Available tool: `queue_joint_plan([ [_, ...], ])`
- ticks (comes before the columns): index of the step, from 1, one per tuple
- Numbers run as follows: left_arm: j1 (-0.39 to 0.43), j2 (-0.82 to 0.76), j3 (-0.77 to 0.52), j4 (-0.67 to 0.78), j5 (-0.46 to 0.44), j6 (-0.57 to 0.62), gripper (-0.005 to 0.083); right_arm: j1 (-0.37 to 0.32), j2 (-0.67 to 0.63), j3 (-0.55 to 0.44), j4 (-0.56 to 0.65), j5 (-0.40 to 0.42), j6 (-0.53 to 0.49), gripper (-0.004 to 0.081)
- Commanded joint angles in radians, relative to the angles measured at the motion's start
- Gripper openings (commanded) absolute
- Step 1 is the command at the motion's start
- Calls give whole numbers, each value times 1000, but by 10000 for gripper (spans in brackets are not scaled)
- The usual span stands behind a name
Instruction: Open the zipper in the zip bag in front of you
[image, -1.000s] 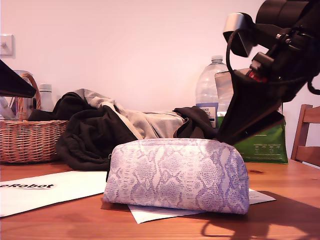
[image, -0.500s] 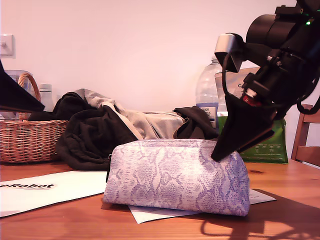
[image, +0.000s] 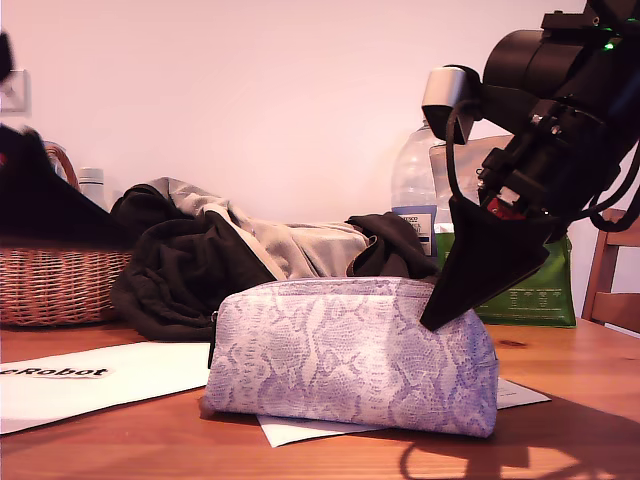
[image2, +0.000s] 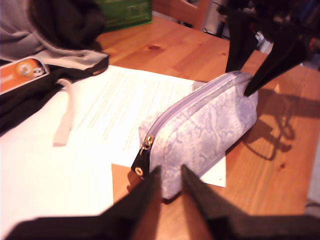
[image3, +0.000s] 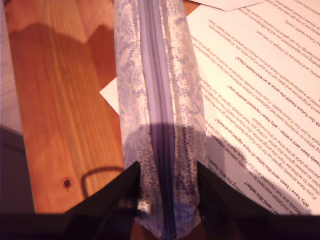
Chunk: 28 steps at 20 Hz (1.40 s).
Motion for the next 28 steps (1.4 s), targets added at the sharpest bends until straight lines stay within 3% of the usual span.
queue_joint_plan([
  [1,-10,49,8,26,-35,6,166,9,16,10,4,7,-3,294],
  [4,-28,133,8,103,-118,53,167,10,16,10,6,7,-3,294],
  [7,-43,206,10,200,-131,53,177,10,16,10,10,7,-3,294],
  [10,-82,262,10,249,-139,51,259,10,16,10,10,7,-3,294],
  [20,-166,406,10,436,-274,-3,258,10,16,10,10,7,-3,294],
  [28,-216,439,14,462,-343,-29,258,11,16,10,10,6,-3,294],
])
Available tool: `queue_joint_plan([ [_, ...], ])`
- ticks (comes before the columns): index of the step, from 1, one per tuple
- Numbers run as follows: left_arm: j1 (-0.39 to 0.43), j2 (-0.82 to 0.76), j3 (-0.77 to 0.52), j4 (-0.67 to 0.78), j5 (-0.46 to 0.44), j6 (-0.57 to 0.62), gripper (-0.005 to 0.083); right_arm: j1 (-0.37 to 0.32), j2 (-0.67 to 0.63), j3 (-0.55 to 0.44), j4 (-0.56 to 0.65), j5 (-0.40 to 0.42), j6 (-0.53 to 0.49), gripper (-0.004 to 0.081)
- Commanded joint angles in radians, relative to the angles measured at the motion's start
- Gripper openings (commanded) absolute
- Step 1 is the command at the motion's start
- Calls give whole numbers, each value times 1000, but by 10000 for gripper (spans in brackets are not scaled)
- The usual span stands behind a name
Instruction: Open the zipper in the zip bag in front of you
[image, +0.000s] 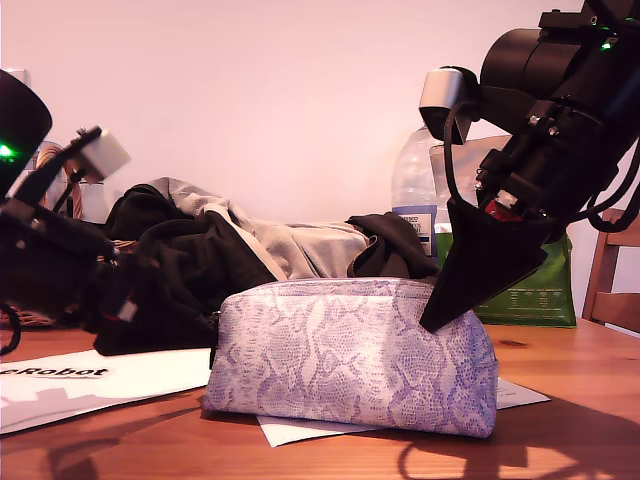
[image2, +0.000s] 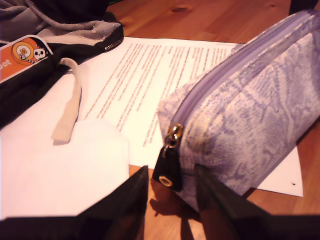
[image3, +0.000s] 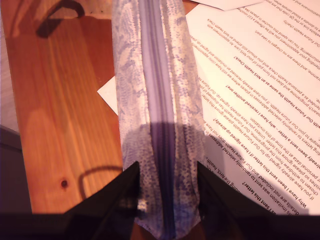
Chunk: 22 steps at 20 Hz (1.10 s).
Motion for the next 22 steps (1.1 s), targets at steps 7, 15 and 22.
queue_joint_plan([
  [7,-40,35,9,66,-73,-37,252,10,16,10,6,-1,-2,294],
  [15,-46,35,13,58,-132,-37,163,10,16,10,5,-1,-2,294],
  [22,-53,35,13,58,-140,-71,164,10,16,10,5,-1,-2,294],
])
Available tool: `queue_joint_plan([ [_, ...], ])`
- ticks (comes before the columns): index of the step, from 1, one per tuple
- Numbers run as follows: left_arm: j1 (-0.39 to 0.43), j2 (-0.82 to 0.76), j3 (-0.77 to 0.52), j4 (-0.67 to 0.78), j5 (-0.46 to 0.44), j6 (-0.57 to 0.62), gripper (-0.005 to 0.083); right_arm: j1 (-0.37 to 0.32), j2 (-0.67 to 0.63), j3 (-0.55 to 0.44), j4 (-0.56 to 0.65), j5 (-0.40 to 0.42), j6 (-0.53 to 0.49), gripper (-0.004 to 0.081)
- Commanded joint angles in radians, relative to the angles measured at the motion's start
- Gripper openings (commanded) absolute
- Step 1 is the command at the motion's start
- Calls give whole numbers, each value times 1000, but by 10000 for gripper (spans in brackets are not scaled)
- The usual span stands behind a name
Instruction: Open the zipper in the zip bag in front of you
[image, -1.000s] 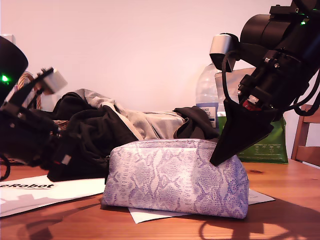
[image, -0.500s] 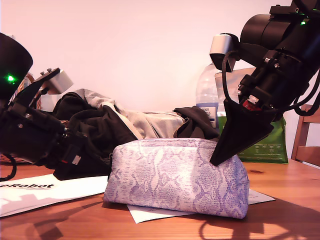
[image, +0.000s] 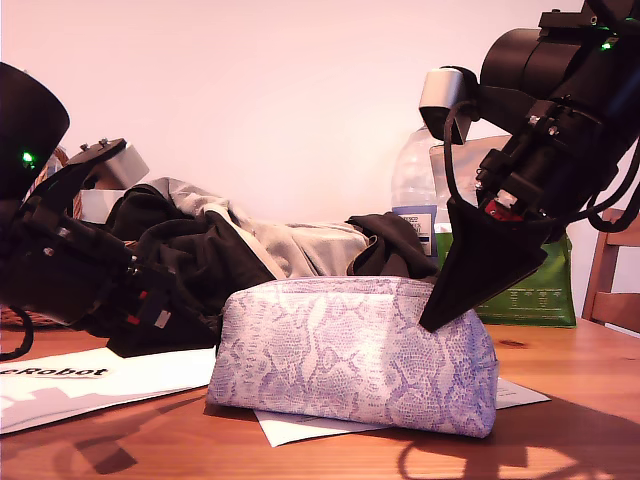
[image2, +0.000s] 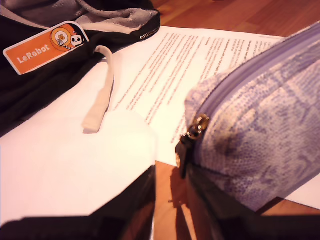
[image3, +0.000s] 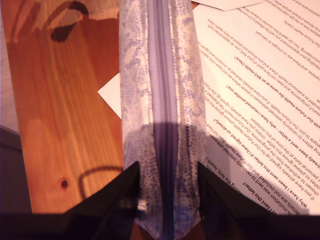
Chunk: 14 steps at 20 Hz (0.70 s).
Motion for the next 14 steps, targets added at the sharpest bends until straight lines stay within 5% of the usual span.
queue_joint_plan([
  [1,-13,16,8,7,16,-11,164,10,16,10,5,-1,-2,294],
  [12,-40,89,12,39,-19,-24,161,11,16,10,3,-1,-1,294],
  [14,-46,102,13,66,-22,-24,102,11,16,10,-3,-1,-1,294],
])
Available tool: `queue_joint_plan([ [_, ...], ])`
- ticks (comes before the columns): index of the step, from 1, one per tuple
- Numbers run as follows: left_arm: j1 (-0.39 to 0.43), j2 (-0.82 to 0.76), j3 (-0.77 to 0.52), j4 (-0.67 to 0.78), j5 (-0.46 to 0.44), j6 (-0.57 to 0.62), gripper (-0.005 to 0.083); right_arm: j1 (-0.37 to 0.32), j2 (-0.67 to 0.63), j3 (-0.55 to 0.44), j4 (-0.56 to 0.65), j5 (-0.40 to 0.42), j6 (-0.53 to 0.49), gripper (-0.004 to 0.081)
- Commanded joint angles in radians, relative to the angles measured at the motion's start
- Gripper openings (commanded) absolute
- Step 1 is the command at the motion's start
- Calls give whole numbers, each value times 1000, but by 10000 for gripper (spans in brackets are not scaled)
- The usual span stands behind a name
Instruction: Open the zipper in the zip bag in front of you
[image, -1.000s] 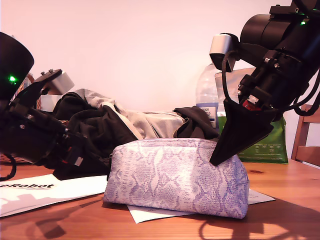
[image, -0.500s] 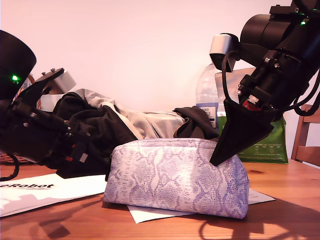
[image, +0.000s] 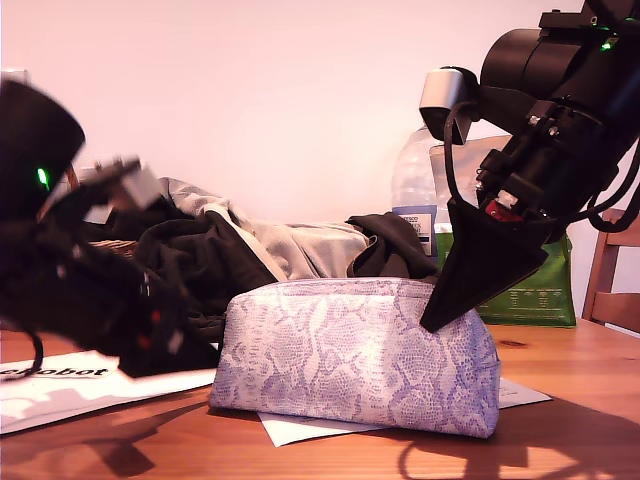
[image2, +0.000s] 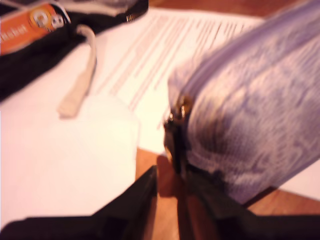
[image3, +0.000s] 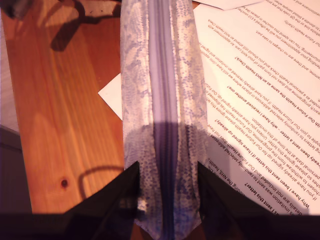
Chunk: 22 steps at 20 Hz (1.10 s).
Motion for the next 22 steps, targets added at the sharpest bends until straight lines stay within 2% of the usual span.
queue_joint_plan([
  [1,-12,4,6,27,0,-4,78,11,16,10,-2,-1,-1,294],
  [5,-12,3,7,96,0,-4,89,11,16,10,-3,-1,-2,294],
  [8,-12,3,7,95,0,-5,182,11,16,10,-2,-1,-2,294],
  [9,-12,3,7,93,0,-5,188,11,16,10,0,-1,-2,294],
  [15,-12,4,8,137,-51,-80,156,11,16,10,-1,-1,-1,294],
  [17,-13,4,10,136,-45,-82,130,11,16,10,0,-1,-2,294],
  [22,-21,4,15,135,-35,-82,130,11,16,10,0,-1,-2,294],
])
